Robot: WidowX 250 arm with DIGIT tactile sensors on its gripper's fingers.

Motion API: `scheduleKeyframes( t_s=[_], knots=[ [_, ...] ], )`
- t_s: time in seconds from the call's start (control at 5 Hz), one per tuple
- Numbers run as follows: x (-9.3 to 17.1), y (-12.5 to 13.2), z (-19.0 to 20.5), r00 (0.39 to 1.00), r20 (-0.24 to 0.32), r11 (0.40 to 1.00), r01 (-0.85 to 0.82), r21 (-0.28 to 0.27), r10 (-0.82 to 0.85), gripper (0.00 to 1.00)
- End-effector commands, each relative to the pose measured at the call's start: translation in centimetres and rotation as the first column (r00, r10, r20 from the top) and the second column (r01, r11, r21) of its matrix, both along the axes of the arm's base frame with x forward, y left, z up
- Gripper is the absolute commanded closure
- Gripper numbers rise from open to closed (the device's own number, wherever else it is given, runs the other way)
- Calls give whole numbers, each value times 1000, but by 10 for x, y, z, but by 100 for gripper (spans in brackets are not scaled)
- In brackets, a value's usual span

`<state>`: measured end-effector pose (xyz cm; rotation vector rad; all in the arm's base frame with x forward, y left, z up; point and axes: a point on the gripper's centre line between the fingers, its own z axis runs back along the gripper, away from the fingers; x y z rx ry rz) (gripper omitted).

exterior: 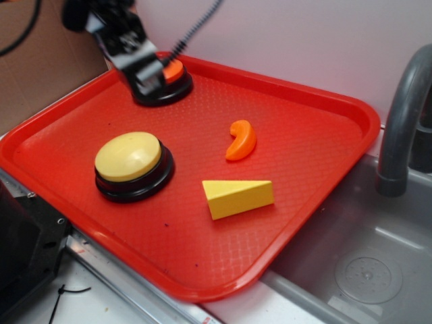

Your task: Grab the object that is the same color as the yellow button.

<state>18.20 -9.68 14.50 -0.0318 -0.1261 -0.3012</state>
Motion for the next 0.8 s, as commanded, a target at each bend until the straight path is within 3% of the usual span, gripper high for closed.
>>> scheduleKeyframes(
  t_s=[0.0,0.6],
  knots=[
    [24,-41,-55,996,16,995,86,-44,-85,0],
    [14,-52,-114,985,-71,988,156,-17,-157,0]
  ],
)
